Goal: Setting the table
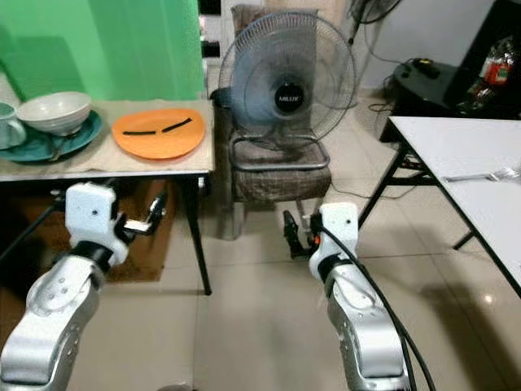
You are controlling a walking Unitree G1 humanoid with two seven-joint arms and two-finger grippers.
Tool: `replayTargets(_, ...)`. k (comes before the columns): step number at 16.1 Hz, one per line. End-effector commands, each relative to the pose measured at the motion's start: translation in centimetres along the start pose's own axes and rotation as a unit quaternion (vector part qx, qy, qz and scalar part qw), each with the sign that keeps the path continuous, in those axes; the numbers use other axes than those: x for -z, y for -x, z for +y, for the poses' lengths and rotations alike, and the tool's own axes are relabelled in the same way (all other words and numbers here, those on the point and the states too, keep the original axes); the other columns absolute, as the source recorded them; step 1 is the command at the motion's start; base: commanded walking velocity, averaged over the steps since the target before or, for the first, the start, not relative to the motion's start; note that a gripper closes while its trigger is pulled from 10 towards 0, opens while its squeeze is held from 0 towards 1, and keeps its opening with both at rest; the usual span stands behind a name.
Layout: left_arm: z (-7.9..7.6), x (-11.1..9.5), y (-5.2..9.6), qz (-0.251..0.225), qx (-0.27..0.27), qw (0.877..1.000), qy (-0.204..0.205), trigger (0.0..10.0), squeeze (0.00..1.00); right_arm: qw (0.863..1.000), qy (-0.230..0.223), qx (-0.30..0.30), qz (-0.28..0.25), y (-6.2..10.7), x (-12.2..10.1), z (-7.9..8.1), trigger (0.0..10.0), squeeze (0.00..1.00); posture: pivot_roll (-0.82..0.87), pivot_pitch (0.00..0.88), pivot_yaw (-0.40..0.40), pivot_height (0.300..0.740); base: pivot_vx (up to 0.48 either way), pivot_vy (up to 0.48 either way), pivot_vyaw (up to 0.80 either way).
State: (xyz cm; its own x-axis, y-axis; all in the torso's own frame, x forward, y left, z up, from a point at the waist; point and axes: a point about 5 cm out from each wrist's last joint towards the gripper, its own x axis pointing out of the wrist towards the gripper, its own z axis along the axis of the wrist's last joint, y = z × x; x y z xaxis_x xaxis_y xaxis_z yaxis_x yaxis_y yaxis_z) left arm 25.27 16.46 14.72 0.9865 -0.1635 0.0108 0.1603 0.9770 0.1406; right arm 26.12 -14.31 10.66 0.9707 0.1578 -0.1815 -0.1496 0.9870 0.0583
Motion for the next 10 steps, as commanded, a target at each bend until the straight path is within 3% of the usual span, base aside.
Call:
replayTargets(1,-0.1,-0.1,-0.1,-0.001,0.005,1.0,0.0,10.0,0.0,1.0,-0.004,0.011,-0.017,-0.3,-0.6,-0.2,10.0,0.0,0.07,0.0,-0.021,0.74,0.285,0.0,0.8)
replayTargets(2,-0.3,-0.1,0.0,0.003,0.01,1.0,0.006,10.0,0.0,0.999,-0.022,0.012,-0.02,-0.4,-0.7,-0.2,10.0,0.0,0.07,0.0,-0.018,0.74,0.285,0.0,0.0)
replayTargets(3,-0.4,-0.1,0.0,0.006,0.016,1.0,0.012,10.0,0.13,0.999,-0.046,0.004,-0.025,-0.4,-0.8,-0.2,10.0,0.0,0.07,0.0,-0.018,0.74,0.285,0.0,0.0)
replayTargets(4,-0.5,-0.1,0.0,0.006,0.017,1.0,0.014,10.0,0.25,0.999,-0.035,0.001,-0.03,-0.3,-0.9,-0.2,10.0,0.07,0.08,0.0,-0.019,0.74,0.285,0.0,0.0)
replayTargets(5,-0.5,-0.2,0.0,0.006,0.017,1.0,0.014,10.0,0.3,0.999,-0.034,-0.009,-0.039,-0.3,-1.1,-0.2,10.0,0.73,0.08,0.0,-0.02,0.74,0.285,0.0,0.0)
replayTargets(6,-0.5,-0.2,0.1,0.007,0.018,1.0,0.016,10.0,0.51,0.998,-0.034,-0.019,-0.052,-0.2,-1.4,-0.2,10.0,1.0,0.08,0.0,-0.021,0.74,0.285,0.0,0.0)
replayTargets(7,-0.4,-0.2,0.1,0.007,0.018,1.0,0.016,10.0,0.58,0.998,-0.033,-0.018,-0.057,-0.2,-1.5,-0.2,10.0,1.0,0.08,0.0,-0.024,0.74,0.289,0.0,0.0)
replayTargets(10,0.0,-0.2,0.2,0.008,0.01,1.0,0.005,10.0,0.55,0.996,-0.025,-0.063,-0.063,-0.2,-1.8,0.7,10.0,1.0,0.09,0.0,-0.032,0.74,0.281,0.0,0.0)
